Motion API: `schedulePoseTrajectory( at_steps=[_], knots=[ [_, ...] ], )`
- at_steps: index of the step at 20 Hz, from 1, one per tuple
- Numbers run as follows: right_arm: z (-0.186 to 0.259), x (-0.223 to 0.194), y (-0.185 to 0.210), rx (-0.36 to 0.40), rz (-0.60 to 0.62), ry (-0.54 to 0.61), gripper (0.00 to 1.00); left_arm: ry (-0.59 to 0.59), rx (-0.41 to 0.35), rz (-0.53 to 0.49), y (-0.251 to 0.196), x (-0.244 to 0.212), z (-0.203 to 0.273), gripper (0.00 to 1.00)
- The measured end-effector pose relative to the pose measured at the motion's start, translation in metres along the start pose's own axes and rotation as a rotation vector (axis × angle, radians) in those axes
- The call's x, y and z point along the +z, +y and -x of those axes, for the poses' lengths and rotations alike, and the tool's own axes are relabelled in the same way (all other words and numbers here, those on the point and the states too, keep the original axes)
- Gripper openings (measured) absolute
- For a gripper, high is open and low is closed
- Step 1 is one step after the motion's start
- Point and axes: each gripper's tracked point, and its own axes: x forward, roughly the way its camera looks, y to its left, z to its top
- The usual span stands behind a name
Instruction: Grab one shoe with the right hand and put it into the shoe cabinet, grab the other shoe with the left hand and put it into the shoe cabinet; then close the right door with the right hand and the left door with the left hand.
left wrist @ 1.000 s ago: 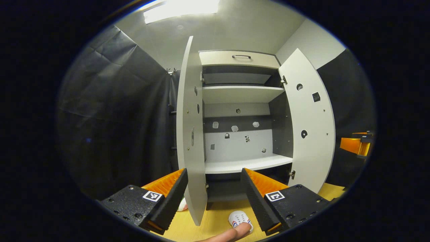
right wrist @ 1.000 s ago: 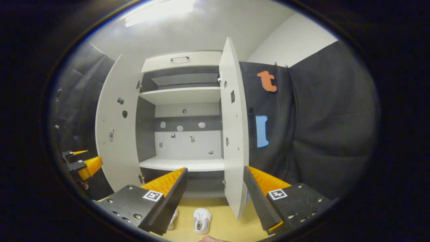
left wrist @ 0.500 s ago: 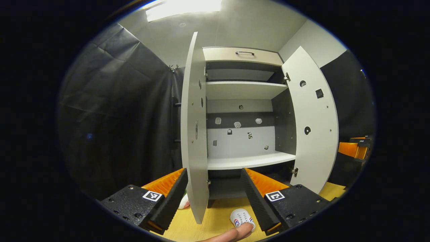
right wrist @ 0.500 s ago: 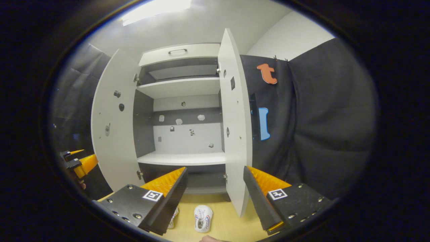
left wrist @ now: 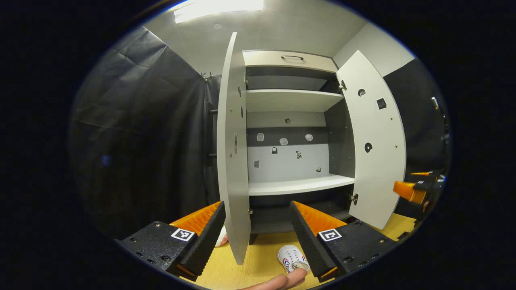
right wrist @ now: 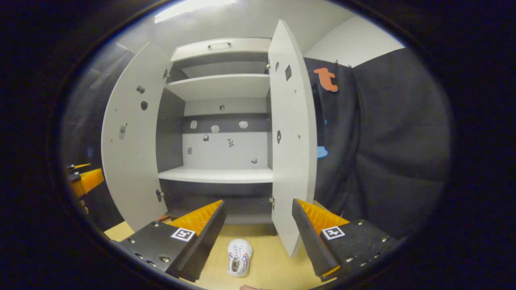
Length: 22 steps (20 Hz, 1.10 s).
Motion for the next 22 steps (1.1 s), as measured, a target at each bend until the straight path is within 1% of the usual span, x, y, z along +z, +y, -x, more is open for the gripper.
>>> schedulePoseTrajectory(
  at_steps=[4,8,12,14,15,16,17,18,19,20,21,22],
  knots=[
    [-0.023,-0.064,0.015,0.024,0.020,0.094,0.98,0.036,-0.021,0.003,-0.003,-0.018,0.000,0.96],
    [-0.041,-0.135,0.038,0.067,0.018,0.208,0.98,0.050,-0.019,0.011,0.001,-0.029,-0.002,0.96],
    [-0.053,-0.218,0.060,0.101,0.004,0.356,0.99,0.076,-0.012,0.031,0.007,-0.044,-0.006,0.96],
    [-0.060,-0.253,0.071,0.112,-0.019,0.424,0.99,0.093,-0.004,0.041,0.011,-0.052,-0.008,0.96],
    [-0.062,-0.270,0.077,0.119,-0.029,0.462,0.99,0.100,-0.003,0.043,0.012,-0.055,-0.008,0.94],
    [-0.064,-0.285,0.084,0.130,-0.030,0.500,0.97,0.102,-0.007,0.043,0.013,-0.057,-0.007,0.96],
    [-0.067,-0.297,0.088,0.136,-0.029,0.532,0.96,0.094,-0.016,0.042,0.013,-0.057,-0.006,0.96],
    [-0.070,-0.305,0.091,0.135,-0.027,0.554,0.92,0.083,-0.025,0.042,0.012,-0.056,-0.006,0.96],
    [-0.074,-0.310,0.092,0.134,-0.025,0.554,0.96,0.075,-0.031,0.041,0.012,-0.056,-0.005,0.96],
    [-0.080,-0.312,0.093,0.126,-0.033,0.551,0.92,0.073,-0.037,0.039,0.012,-0.058,-0.003,0.96],
    [-0.084,-0.315,0.096,0.126,-0.054,0.558,0.85,0.072,-0.043,0.038,0.011,-0.058,-0.002,0.96],
    [-0.088,-0.319,0.099,0.127,-0.080,0.569,0.83,0.073,-0.052,0.036,0.010,-0.059,-0.001,0.96]
  ],
)
